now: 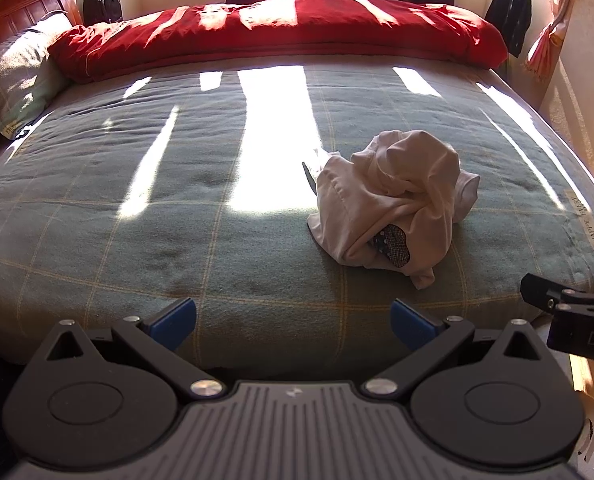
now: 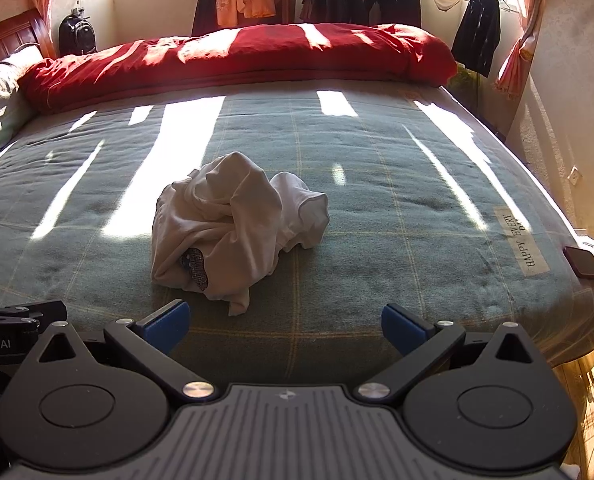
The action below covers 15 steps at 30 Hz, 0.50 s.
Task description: Fold clothes
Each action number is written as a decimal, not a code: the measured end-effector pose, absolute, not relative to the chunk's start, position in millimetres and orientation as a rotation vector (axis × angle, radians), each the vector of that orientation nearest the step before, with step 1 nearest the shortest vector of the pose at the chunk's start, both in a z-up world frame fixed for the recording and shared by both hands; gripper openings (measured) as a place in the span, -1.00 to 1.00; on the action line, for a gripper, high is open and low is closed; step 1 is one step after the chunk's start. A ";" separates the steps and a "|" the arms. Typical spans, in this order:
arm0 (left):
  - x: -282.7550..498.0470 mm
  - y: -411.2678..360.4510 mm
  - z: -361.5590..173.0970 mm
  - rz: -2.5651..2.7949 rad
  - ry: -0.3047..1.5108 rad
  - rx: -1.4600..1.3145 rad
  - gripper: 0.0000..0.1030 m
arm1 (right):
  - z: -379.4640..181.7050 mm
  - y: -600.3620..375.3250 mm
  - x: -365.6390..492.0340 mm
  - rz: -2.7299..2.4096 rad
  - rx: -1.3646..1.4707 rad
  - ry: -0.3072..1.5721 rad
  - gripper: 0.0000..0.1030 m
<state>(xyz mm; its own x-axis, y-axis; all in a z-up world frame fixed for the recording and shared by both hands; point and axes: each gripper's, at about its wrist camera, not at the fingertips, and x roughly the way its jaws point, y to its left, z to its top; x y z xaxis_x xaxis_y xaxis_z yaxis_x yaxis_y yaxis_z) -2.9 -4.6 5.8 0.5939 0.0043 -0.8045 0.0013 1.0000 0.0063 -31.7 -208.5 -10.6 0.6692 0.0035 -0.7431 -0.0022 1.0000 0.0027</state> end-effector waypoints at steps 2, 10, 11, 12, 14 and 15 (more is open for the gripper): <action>-2.5 -5.1 6.0 0.003 0.935 0.008 0.99 | -10.4 -208.9 -31.4 0.004 0.001 0.838 1.00; -2.4 -6.6 5.3 0.004 0.934 0.009 0.99 | -9.6 -209.8 -30.9 0.006 0.000 0.837 1.00; -2.2 -6.7 5.3 0.004 0.934 0.009 0.99 | -9.5 -209.8 -30.8 0.006 -0.001 0.837 1.00; -2.1 -6.8 5.2 0.004 0.934 0.009 0.99 | -9.4 -209.9 -30.7 0.006 -0.001 0.837 1.00; -1.7 -7.0 5.1 0.005 0.935 0.009 0.99 | -9.1 -209.8 -30.6 0.006 -0.001 0.837 1.00; -1.6 -7.1 5.0 0.005 0.935 0.009 0.99 | -9.0 -209.8 -30.7 0.006 -0.002 0.837 1.00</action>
